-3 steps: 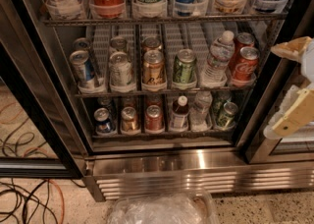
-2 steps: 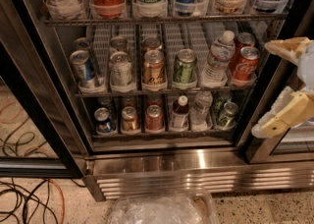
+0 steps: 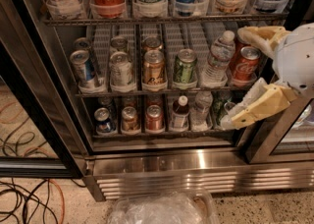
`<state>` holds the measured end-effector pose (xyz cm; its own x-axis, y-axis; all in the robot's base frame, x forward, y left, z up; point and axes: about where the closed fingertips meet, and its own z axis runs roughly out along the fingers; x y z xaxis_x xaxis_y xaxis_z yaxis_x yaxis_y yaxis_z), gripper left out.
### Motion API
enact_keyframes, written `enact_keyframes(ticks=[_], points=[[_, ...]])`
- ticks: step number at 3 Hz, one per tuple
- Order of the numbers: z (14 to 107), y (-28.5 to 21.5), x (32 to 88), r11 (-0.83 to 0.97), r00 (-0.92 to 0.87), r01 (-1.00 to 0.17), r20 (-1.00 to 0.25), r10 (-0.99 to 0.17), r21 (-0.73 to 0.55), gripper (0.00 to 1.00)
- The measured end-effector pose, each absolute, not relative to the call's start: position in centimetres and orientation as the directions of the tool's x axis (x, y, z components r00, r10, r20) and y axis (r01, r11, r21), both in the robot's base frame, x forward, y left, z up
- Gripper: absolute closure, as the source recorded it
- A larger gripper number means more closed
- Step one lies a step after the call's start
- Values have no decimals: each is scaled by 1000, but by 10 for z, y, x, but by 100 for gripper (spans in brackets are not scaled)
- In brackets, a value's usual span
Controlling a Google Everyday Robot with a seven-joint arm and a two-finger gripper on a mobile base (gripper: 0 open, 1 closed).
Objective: Pick redbull can from top shelf of fridge
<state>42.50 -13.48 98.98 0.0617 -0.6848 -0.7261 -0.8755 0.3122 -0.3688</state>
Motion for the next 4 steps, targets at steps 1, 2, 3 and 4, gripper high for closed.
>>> enact_keyframes(ticks=[1, 2, 3, 4], points=[[990, -135, 425, 312, 62, -876, -726, -685, -369, 0], [993, -128, 428, 342, 56, -877, -779, -625, -337, 0], [992, -117, 436, 419, 41, -865, -871, -489, -276, 0], [1000, -102, 446, 494, 35, -841, -934, -355, -220, 0]])
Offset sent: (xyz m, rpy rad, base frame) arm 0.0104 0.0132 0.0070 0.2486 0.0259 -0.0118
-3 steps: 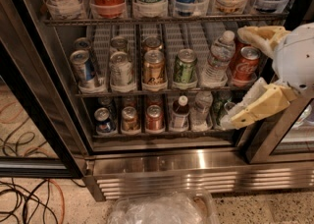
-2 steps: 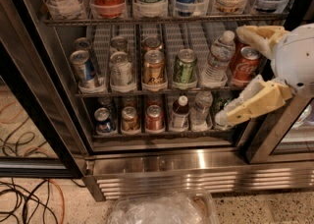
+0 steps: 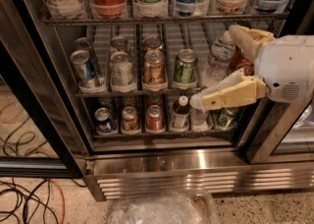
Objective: Pick redbull can from top shelf of fridge
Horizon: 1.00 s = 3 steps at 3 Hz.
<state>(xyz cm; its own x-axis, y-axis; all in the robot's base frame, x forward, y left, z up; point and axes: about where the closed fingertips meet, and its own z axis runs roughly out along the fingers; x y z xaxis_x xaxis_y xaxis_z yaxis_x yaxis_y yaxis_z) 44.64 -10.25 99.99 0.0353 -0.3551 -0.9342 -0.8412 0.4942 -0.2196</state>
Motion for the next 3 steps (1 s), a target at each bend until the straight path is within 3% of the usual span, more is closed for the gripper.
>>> enact_keyframes(ticks=[3], points=[[997, -64, 456, 713, 44, -697, -997, -62, -75, 0]])
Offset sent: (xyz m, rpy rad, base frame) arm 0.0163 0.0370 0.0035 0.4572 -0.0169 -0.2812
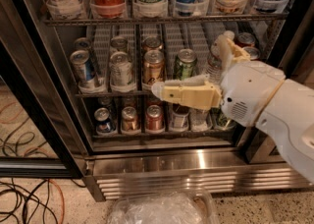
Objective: Pick redbull can from top shelf of fridge
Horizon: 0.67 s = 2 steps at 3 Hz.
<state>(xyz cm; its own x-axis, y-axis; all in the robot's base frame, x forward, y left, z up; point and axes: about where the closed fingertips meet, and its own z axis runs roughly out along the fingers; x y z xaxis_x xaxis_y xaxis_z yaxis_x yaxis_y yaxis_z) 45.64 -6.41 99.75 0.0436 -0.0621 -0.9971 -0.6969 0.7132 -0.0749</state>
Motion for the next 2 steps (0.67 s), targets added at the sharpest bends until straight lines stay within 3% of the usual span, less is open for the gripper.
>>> enact_keyframes(ticks=[2], points=[[1016, -47, 454, 711, 79, -699, -996, -28, -76, 0]])
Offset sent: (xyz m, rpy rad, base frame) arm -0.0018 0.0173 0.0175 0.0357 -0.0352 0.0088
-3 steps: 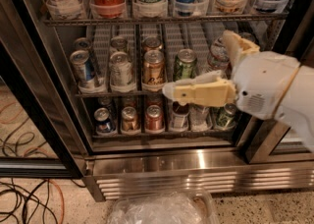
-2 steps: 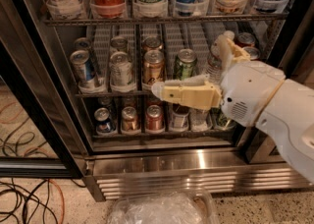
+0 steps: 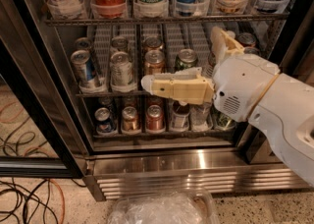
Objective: Pick redbull can from top shelf of fridge
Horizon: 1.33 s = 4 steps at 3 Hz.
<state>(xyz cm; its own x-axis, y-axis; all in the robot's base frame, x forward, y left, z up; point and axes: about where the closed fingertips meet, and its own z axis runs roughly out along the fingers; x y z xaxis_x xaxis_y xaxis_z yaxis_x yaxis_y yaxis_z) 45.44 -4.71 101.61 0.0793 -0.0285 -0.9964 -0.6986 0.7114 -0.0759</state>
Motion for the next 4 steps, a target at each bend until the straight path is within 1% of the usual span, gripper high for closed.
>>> enact_keyframes(ticks=[2, 4], points=[[1024, -64, 467, 701, 91, -703, -993, -81, -122, 0], [1022, -73, 497, 684, 99, -722, -994, -53, -108, 0]])
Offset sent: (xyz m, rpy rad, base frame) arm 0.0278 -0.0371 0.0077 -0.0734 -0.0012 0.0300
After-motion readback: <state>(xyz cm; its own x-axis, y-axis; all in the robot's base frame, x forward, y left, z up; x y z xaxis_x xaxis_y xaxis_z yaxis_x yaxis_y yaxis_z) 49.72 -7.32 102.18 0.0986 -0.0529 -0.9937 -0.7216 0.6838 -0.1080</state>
